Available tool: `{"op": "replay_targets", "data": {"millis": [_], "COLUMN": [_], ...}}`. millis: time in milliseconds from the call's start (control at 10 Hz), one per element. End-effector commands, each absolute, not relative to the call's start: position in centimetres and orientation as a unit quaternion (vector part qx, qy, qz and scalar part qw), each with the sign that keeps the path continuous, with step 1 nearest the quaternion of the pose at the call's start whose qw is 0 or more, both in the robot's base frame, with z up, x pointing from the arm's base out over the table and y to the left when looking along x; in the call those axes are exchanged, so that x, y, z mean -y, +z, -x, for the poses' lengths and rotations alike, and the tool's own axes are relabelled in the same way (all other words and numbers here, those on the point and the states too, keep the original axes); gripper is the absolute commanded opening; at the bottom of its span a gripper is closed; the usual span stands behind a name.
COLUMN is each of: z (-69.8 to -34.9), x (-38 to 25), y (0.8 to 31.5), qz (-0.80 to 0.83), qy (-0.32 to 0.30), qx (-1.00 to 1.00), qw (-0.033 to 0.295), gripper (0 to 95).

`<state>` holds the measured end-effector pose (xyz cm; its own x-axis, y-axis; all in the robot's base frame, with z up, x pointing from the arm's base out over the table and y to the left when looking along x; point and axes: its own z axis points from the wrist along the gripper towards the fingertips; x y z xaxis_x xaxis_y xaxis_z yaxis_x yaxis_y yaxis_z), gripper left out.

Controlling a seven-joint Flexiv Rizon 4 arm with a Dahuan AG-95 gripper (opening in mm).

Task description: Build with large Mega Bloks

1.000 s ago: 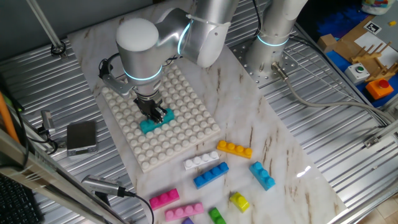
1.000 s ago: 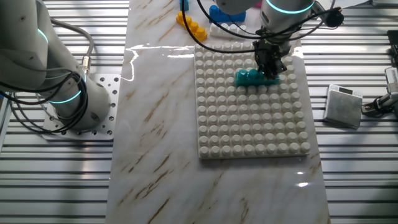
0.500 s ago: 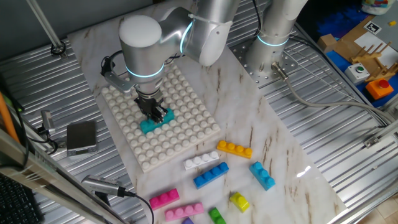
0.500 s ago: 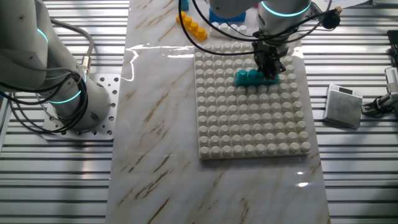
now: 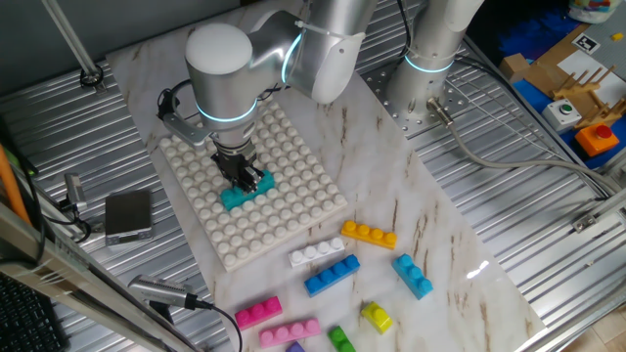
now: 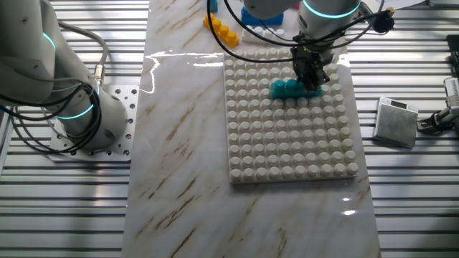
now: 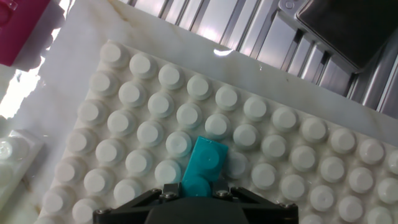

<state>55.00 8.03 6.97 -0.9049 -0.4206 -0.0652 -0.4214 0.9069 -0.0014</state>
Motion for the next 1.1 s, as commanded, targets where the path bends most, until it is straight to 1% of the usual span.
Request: {"op": "replay_targets", "data": {"millis": [100,400,700,900,1100], "z": [-55.0,-54.9,-54.7,-54.4,-54.1], "x": [-8.0,-8.1,-8.4,-8.7,-8.4], "y": [7.2,7.6,9.5,10.7,11.3], "qz": [0.217,0.218,0.220,0.219,0.219], "qy": [0.006,0.007,0.008,0.009,0.022], "qx": [-0.976,-0.975,-0.975,-0.975,-0.975], "qw": [0.032,0.031,0.030,0.030,0.033], "gripper": [38.0,38.0,38.0,0.0,0.0]}}
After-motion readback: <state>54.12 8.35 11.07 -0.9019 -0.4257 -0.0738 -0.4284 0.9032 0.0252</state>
